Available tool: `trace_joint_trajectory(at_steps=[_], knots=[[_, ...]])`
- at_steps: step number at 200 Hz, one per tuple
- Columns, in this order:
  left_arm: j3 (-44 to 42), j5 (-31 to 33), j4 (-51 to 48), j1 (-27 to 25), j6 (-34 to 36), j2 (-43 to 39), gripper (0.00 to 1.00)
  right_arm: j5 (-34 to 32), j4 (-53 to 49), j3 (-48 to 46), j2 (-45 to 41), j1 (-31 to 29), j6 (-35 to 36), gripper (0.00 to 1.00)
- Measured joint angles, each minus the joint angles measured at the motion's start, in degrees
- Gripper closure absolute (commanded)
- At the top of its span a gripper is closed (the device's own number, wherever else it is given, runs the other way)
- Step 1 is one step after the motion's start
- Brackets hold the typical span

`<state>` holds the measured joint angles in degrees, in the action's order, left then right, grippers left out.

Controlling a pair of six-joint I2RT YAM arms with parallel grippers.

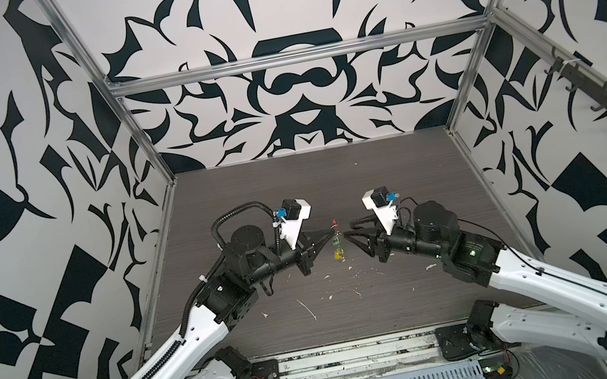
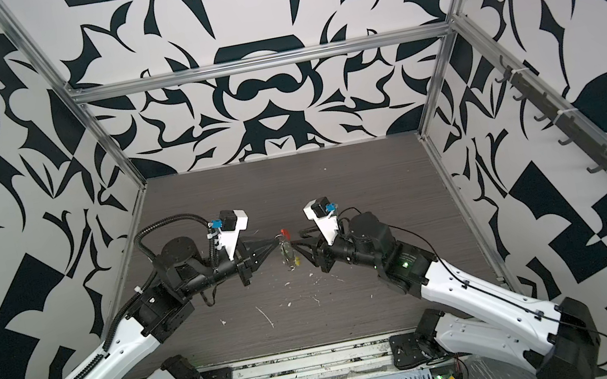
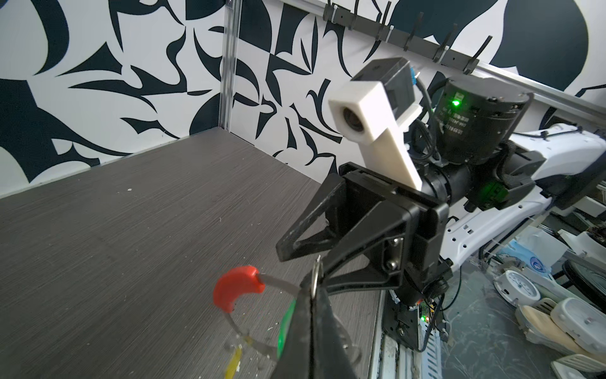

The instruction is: Remove the keys from the keyring

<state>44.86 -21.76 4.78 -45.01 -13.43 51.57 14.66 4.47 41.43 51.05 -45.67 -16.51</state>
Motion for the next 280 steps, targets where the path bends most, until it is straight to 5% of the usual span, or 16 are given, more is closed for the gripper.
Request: trace_joint_trajectory(at_steps=[158, 280], knots=[[-0.4, 2.0, 0.3, 0.0, -2.2, -3.9, 1.0, 8.5, 12.5, -1.1, 0.8, -0.1, -4.0, 0.61], [-1.4, 0.5, 2.3, 0.0, -2.8, -4.3, 1.0, 13.6, 16.7, 1.6, 4.9, -1.0, -5.7, 0.86]])
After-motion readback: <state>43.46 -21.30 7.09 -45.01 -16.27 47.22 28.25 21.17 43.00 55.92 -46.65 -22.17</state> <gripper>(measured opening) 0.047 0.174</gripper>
